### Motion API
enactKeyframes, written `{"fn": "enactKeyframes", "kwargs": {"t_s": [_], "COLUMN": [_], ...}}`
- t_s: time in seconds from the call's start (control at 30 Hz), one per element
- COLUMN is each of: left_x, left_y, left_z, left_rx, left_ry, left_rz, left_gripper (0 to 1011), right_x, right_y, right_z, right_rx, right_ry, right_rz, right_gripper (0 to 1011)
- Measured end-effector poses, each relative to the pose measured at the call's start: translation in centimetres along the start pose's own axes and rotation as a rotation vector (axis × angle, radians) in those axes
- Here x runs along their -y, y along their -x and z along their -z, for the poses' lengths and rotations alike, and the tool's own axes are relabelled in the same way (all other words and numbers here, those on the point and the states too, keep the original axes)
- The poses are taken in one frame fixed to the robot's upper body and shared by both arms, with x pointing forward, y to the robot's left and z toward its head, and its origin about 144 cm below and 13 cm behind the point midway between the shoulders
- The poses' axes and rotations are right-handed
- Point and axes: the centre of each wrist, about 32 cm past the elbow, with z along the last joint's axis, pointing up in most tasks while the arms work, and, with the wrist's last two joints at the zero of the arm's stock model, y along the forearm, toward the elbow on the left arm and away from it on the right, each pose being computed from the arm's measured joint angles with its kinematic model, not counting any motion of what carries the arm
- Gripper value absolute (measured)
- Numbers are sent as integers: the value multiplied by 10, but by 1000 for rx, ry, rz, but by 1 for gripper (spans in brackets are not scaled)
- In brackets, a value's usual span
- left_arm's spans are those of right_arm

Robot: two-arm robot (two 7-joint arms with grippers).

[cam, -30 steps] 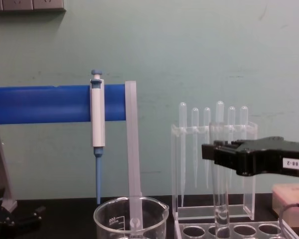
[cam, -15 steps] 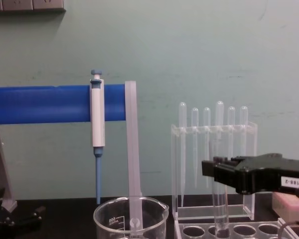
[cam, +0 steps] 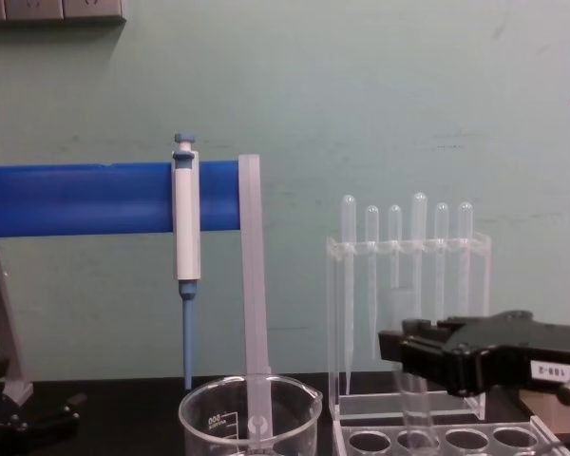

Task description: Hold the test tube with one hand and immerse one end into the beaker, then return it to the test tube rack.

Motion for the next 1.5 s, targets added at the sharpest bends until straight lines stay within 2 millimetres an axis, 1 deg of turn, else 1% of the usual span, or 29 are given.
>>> {"fn": "enactKeyframes", "kwargs": {"t_s": [0.03,0.07,0.13,0.27,0.3,0.4,0.43,0.5,0.53,0.57,0.6,0.63,0.67,0.7,0.73,0.77,0.8,1.0,1.13,1.33,1.43,1.5], "left_x": [0,0,0,0,0,0,0,0,0,0,0,0,0,0,0,0,0,0,0,0,0,0], "left_y": [0,0,0,0,0,0,0,0,0,0,0,0,0,0,0,0,0,0,0,0,0,0], "left_z": [0,0,0,0,0,0,0,0,0,0,0,0,0,0,0,0,0,0,0,0,0,0], "left_rx": [0,0,0,0,0,0,0,0,0,0,0,0,0,0,0,0,0,0,0,0,0,0], "left_ry": [0,0,0,0,0,0,0,0,0,0,0,0,0,0,0,0,0,0,0,0,0,0], "left_rz": [0,0,0,0,0,0,0,0,0,0,0,0,0,0,0,0,0,0,0,0,0,0], "left_gripper": [1000,1000,1000,1000,1000,1000,1000,1000,1000,1000,1000,1000,1000,1000,1000,1000,1000,1000,1000,1000,1000,1000], "right_x": [0,0,0,4,7,17,21,33,37,46,46,51,60,63,70,73,77,80,73,63,57,49], "right_y": [0,1,1,2,1,2,2,4,4,5,5,5,6,6,6,4,3,-3,-8,-16,-18,-17], "right_z": [-1,-4,-6,-13,-15,-21,-22,-24,-24,-23,-23,-21,-18,-16,-9,-6,1,27,43,50,49,49], "right_rx": [6,15,20,25,24,23,24,26,25,25,25,27,36,41,47,47,50,66,130,159,157,170], "right_ry": [-1,-4,-8,-29,-38,-62,-69,-87,-91,-98,-98,-99,-90,-84,-65,-55,-32,17,14,20,41,56], "right_rz": [0,-1,-3,-2,0,13,20,52,69,114,114,140,199,223,274,295,333,434,501,526,494,460], "right_gripper": [281,352,392,511,573,628,685,734,791,812,820,865,898,916,944,977,1002,1002,1002,1002,1002,1002]}}
